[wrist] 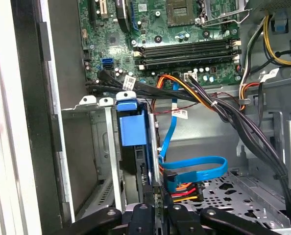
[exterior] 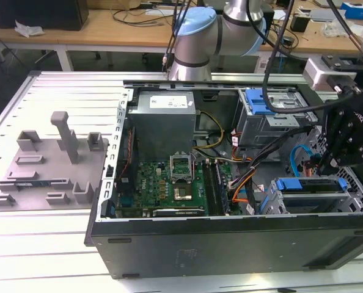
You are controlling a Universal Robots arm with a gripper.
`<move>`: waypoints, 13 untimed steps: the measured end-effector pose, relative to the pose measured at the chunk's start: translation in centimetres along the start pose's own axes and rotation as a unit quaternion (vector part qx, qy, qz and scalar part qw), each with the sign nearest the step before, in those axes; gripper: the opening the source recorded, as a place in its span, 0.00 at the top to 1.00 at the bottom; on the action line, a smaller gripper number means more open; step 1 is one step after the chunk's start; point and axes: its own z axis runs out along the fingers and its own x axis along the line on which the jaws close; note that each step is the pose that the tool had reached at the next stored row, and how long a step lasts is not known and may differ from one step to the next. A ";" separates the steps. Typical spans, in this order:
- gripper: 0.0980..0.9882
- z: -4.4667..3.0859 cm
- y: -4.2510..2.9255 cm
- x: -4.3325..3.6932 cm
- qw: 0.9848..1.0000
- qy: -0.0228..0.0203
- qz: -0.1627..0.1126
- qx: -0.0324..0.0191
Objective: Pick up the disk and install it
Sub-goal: 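Insert the first disk wire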
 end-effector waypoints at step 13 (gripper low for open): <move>0.92 0.04 -0.08 0.97 1.000 -0.018 0.000 -0.002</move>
